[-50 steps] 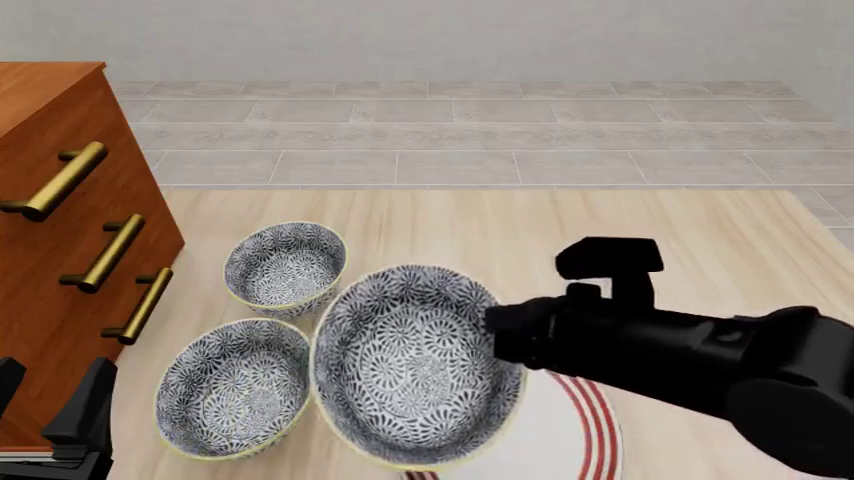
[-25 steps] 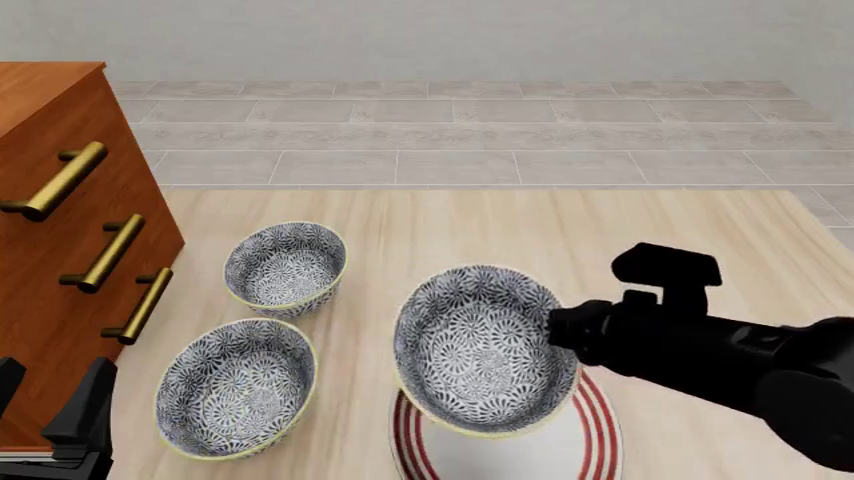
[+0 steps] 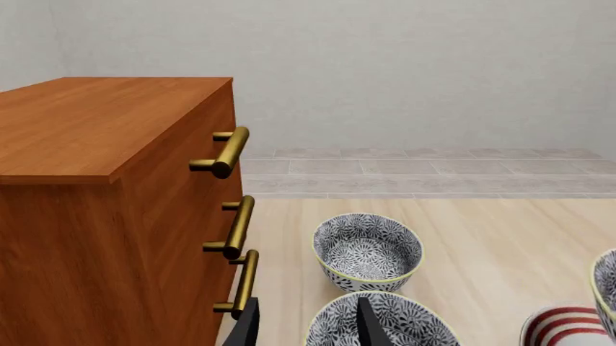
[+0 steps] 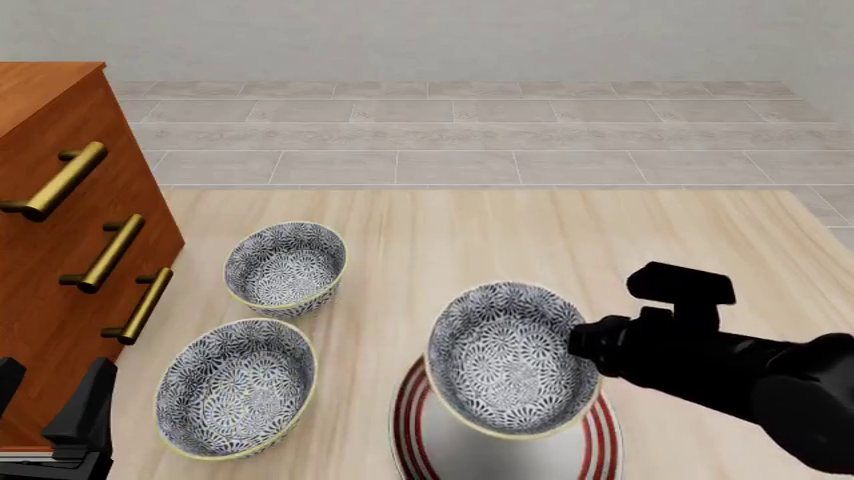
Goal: Put the bowl at the front on the plate.
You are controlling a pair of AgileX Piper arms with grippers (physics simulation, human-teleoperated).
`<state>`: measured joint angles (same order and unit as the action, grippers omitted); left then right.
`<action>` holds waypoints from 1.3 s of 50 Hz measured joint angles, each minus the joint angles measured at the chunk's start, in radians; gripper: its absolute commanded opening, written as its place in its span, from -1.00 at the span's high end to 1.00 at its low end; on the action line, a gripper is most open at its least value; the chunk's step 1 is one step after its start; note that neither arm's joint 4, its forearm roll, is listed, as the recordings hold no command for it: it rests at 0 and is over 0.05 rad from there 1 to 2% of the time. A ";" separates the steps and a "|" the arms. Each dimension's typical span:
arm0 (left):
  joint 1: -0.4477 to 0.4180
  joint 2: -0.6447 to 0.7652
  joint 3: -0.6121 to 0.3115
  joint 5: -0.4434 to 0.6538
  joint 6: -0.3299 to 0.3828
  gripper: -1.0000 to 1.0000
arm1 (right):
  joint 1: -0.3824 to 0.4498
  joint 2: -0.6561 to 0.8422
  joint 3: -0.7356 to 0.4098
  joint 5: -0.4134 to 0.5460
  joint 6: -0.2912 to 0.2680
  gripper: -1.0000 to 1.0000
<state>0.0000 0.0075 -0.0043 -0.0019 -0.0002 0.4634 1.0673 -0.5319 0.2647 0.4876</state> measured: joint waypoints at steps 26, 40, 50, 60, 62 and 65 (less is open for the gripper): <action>0.000 0.000 0.000 0.000 0.000 -1.00 | -0.042 0.022 0.097 -0.077 0.002 1.00; 0.000 0.000 0.000 0.000 0.000 -1.00 | -0.039 0.031 0.133 -0.116 0.017 1.00; 0.000 0.000 0.000 0.000 0.000 -1.00 | -0.039 0.037 0.144 -0.132 0.021 1.00; 0.000 0.000 0.000 0.000 0.000 -1.00 | -0.040 0.043 0.150 -0.141 0.019 1.00; 0.000 0.000 0.000 0.000 0.000 -1.00 | -0.041 0.044 0.150 -0.142 0.018 1.00; 0.000 0.000 0.000 0.000 0.000 -1.00 | -0.041 0.045 0.151 -0.143 0.017 1.00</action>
<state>0.0000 0.0076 -0.0043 -0.0019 -0.0001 0.4220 1.1126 -0.3809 0.1218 0.5047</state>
